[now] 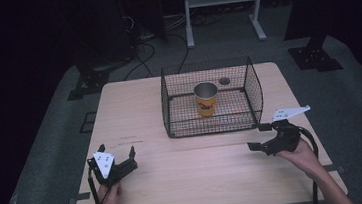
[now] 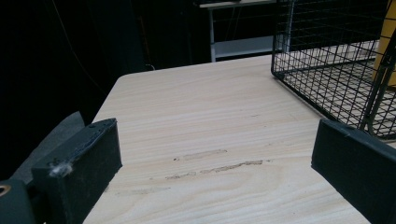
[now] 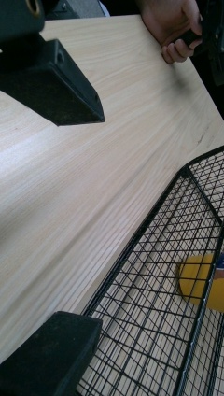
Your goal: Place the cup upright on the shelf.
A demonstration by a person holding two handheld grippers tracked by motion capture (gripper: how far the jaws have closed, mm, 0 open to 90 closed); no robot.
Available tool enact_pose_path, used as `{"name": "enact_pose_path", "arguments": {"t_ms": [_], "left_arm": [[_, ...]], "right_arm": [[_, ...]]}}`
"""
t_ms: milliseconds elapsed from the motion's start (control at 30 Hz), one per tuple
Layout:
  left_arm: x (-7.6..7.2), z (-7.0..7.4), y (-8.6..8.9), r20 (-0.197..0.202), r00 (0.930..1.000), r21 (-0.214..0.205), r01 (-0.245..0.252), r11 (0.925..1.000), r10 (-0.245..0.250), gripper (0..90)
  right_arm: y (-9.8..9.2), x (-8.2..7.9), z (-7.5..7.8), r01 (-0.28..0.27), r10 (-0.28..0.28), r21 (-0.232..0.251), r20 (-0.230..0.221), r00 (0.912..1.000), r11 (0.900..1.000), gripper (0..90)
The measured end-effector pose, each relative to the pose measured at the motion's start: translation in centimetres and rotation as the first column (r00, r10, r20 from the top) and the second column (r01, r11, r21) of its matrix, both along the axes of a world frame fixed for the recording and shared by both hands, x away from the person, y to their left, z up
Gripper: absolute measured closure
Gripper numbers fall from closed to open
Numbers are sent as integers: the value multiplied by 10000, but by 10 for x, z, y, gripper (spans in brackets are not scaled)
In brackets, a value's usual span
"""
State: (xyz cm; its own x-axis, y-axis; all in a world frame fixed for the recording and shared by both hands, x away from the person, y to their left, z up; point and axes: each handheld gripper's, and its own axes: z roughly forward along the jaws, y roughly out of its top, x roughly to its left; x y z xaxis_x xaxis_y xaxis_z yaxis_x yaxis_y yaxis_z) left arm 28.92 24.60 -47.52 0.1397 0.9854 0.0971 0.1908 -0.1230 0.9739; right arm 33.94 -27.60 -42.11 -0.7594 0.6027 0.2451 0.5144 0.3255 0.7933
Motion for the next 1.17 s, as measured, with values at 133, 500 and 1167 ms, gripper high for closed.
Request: {"name": "enact_pose_path", "arguments": {"t_ms": [133,500,1167], "left_arm": [[0,0,0,-14,10000,0,-6,10000,6,8],[0,0,0,-1,10000,2,0,10000,0,8],[0,0,0,-17,10000,-49,-97,9999,97,8]], "right_arm": [[-2,-4,-3,34,-34,20,-24,10000,10000,26],[-8,-18,-18,107,-104,114,-209,9997,9999,26],[-13,-75,-55,1147,-1173,2326,-30,9931,9658,25]]}}
